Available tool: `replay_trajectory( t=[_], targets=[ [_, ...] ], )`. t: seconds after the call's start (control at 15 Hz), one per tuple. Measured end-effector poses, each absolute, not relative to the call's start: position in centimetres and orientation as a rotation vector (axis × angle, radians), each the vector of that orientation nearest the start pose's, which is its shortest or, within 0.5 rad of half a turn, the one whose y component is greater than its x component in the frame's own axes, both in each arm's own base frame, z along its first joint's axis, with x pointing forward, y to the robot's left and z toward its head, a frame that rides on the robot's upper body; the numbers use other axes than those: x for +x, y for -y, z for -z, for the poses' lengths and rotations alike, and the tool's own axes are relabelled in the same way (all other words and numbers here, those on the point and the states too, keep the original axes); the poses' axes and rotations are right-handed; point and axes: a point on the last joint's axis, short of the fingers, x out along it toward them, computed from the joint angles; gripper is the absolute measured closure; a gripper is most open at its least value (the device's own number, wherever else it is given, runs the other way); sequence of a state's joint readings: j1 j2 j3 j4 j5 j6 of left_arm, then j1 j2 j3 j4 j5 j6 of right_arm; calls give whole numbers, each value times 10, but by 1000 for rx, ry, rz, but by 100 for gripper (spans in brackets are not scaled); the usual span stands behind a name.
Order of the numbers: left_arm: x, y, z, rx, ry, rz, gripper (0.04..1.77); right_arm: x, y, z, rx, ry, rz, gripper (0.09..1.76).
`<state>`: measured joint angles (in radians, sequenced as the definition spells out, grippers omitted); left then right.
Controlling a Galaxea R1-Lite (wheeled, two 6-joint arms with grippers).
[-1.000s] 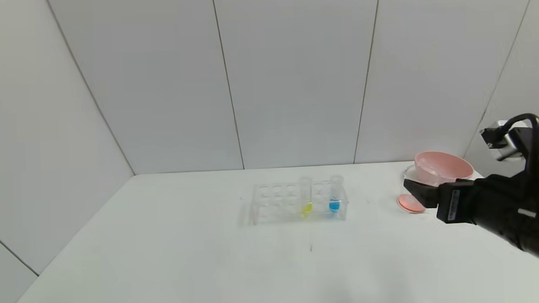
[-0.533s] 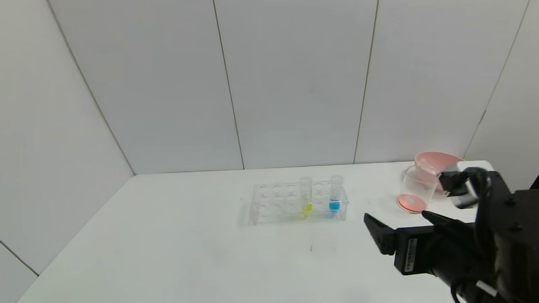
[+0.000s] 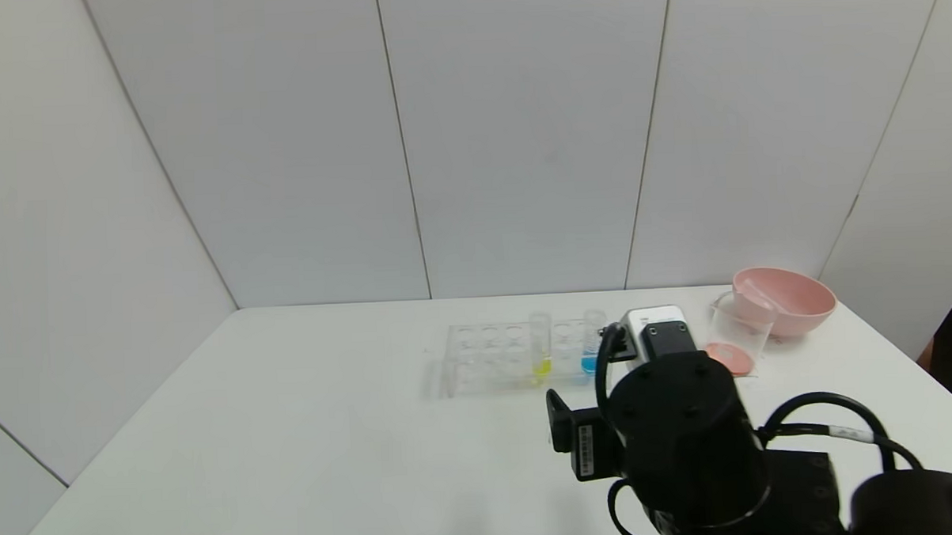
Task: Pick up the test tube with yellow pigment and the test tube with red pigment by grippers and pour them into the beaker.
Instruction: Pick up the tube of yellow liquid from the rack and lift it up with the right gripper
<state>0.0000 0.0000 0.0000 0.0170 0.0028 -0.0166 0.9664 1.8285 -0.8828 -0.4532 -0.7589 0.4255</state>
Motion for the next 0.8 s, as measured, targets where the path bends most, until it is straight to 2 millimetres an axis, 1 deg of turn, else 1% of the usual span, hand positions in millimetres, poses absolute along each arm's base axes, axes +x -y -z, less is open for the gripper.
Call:
replay_trajectory(
  t=[0.2, 0.47, 0.6, 0.8],
  targets=[
    [-23, 0, -74, -17, -17, -3, 9, 222, -277, -138, 55, -351, -108, 15],
    [-23, 0, -74, -17, -17, -3, 9, 253, -298, -122, 57, -358, -91, 15],
    [-23, 0, -74, -17, -17, -3, 9, 272, -304, -115, 49, -354, -75, 15],
    [-23, 0, -74, -17, -17, -3, 9, 298, -306, -107, 35, -361, -92, 15]
  ],
)
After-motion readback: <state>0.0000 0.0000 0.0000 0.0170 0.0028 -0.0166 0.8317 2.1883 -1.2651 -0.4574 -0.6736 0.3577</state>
